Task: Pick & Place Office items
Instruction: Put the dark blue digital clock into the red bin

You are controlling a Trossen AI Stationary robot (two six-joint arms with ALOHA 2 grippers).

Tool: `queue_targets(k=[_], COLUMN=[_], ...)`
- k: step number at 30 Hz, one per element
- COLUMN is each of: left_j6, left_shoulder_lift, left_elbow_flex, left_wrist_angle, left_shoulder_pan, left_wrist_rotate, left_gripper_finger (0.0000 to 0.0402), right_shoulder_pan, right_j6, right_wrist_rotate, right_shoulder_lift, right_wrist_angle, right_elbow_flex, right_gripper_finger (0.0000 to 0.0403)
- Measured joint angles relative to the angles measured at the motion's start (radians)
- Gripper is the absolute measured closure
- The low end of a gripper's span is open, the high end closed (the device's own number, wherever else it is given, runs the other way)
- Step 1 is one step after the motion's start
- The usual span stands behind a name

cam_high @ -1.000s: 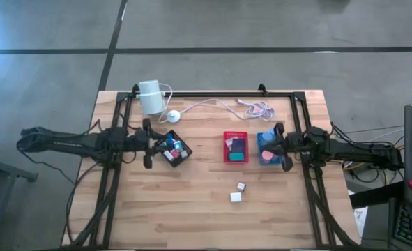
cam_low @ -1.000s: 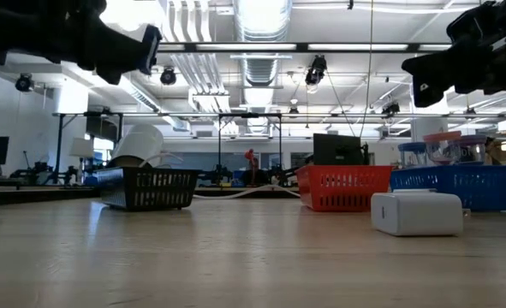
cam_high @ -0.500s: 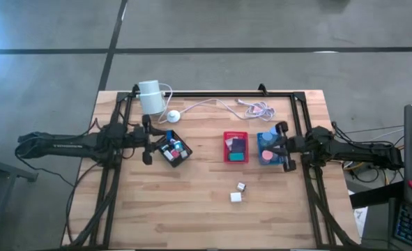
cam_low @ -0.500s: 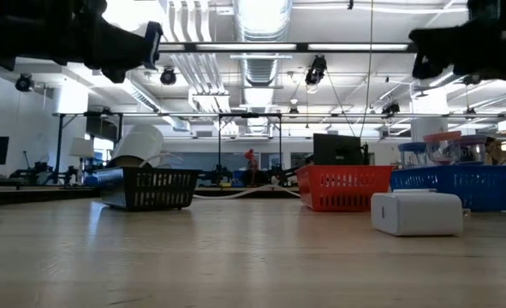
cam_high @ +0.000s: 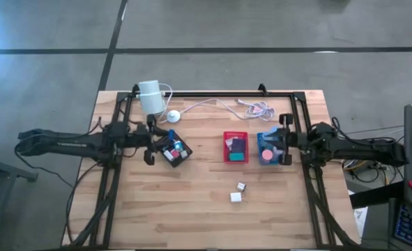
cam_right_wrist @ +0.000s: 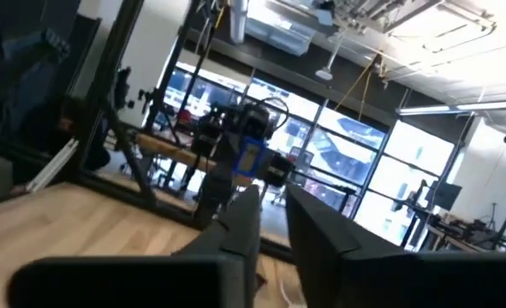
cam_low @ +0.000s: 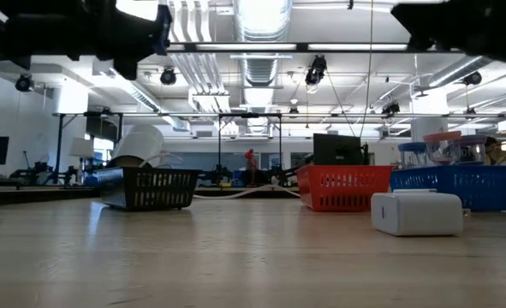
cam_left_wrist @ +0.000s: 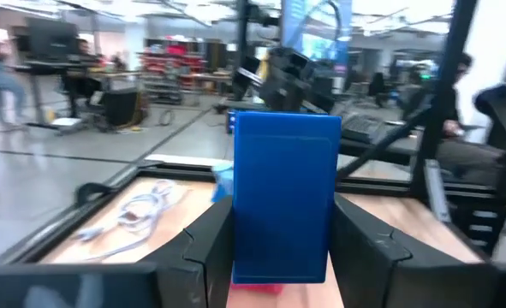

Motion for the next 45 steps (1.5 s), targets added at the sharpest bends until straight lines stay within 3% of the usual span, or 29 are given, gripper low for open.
queue_targets(k=[13,17,19,22,28,35,45], left_j6=[-0.010,-0.018,-0.043,-0.077,-0.143,-0.195,-0.266], left_shoulder_lift=[0.390,0.491,0.538,0.595,0.669,0.710,0.778], left_elbow_flex=[0.287,0.402,0.456,0.533,0.656,0.693,0.684], left_wrist_angle=[0.034,0.025,0.022,0.021,0.036,0.097,0.189], left_shoulder_pan=[0.000,0.000,0.000,0.000,0.003,0.003,0.020], left_wrist_rotate=[0.065,0.097,0.107,0.111,0.110,0.133,0.137], left_gripper_finger=[0.0250,0.0250,0.0250,0.0250,0.0250,0.0250,0.0250], right_shoulder_pan=[0.092,0.131,0.161,0.204,0.261,0.270,0.270], right_j6=[-0.095,-0.218,-0.288,-0.392,-0.555,-0.667,-0.716], right_wrist_rotate=[0.012,0.020,0.088,0.220,0.348,0.556,0.584], right_shoulder_lift=[0.330,0.429,0.476,0.538,0.658,0.762,0.784], right_wrist_angle=[-0.075,-0.079,-0.078,-0.078,-0.088,-0.159,-0.097], right_elbow_flex=[0.233,0.297,0.343,0.422,0.560,0.666,0.692], right_gripper_finger=[0.0161,0.0113,0.0096,0.0081,0.0065,0.0045,0.0044])
